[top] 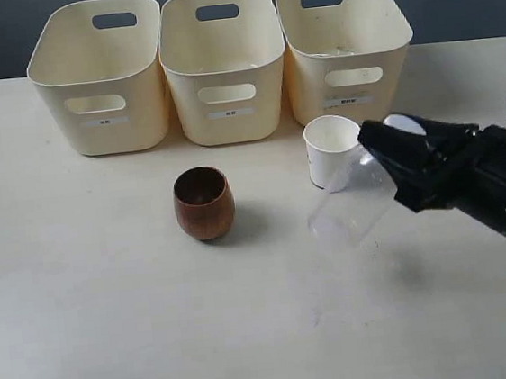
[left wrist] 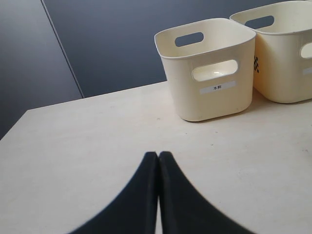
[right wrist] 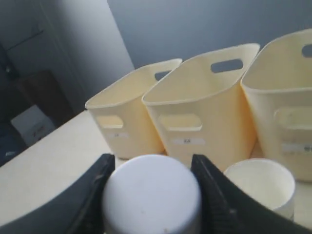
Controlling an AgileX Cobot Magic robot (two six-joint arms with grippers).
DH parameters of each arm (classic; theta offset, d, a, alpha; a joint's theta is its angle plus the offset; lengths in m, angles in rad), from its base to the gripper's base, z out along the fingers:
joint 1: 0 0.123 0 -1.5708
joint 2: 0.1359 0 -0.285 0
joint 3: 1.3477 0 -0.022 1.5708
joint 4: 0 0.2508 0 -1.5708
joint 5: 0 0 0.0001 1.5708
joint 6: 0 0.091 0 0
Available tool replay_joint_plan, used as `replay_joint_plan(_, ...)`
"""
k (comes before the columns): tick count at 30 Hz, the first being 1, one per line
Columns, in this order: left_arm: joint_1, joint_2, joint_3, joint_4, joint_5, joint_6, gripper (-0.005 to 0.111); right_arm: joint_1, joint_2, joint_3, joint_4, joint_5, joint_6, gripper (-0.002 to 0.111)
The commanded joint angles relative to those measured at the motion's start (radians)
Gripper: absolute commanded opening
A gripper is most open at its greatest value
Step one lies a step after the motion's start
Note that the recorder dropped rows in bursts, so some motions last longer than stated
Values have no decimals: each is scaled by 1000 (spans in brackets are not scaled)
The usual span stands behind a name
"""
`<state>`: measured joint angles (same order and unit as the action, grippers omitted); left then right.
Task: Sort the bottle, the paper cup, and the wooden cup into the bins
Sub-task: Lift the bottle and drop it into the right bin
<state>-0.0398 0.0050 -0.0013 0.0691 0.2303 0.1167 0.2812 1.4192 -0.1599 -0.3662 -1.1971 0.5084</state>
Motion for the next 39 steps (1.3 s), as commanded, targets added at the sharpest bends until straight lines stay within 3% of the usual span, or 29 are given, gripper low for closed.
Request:
replay_joint_plan(1,-3,-5,1,0,-6,-2,0,0,-42,-71,23,-24,24,0)
replay_joint_plan(4,-3,-5,1,0,-6,-2,0,0,-54,-154,22,-5,39,0)
replay_joint_plan(11,-3,-5,1,0,-6,-2,0,0,-57,-348,12,248,20,0)
replay_joint_plan(21,-3,-5,1,0,-6,-2,0,0,-34,-519,274,410,-229,0)
replay_joint_plan(30,-3,-5,1,0,-6,-2,0,0,68,-621,403,402,-361,0)
replay_joint_plan(39,-3,-5,1,0,-6,-2,0,0,243,-771,404,402,-386,0)
